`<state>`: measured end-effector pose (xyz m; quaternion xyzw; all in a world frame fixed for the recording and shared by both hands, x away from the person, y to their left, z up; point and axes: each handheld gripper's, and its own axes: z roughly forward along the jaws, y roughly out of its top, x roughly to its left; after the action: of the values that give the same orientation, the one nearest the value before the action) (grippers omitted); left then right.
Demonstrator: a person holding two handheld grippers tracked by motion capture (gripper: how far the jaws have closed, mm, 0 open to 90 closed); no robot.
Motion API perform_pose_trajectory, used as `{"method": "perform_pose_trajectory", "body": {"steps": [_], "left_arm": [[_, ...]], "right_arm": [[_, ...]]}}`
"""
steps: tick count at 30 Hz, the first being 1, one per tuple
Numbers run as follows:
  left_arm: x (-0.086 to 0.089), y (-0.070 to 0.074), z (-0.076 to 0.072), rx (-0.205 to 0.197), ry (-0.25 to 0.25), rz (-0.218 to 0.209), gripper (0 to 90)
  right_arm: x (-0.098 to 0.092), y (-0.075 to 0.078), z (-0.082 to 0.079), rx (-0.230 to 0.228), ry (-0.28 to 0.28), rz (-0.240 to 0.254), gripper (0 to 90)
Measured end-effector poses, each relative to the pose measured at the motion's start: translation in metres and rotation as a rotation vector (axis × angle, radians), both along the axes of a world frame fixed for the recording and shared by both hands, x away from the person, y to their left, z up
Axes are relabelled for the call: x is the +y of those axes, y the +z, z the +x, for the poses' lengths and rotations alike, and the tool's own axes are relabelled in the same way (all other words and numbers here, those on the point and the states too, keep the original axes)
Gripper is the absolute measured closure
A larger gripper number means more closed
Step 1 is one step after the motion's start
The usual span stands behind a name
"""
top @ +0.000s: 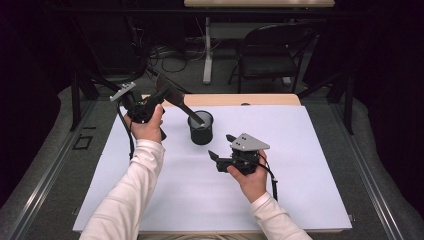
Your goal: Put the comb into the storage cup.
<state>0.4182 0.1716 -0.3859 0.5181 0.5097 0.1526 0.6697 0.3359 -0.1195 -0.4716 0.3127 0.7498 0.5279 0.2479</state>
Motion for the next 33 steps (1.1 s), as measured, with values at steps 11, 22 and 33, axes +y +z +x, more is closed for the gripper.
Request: {"method": "perform_pose_trajectory", "body": {"steps": [11,22,33], "left_arm": [[0.008,-0.002,0.006,0.008,0.032,0.014,84.2],[0.007,-0.003,0.009,-0.007,0.046,0.035,84.2],[0.003,-0.007,0.012,-0.01,0.06,0.048,84.2]], "right_arm": [[0.002,0.003,-0.001,-0.007,-0.013,-0.033,3.1],[0.008,0.002,-0.001,-0.004,0.007,-0.058,0.0],[0.006,0.003,-0.001,-0.003,-0.001,-0.064,0.0]]}}
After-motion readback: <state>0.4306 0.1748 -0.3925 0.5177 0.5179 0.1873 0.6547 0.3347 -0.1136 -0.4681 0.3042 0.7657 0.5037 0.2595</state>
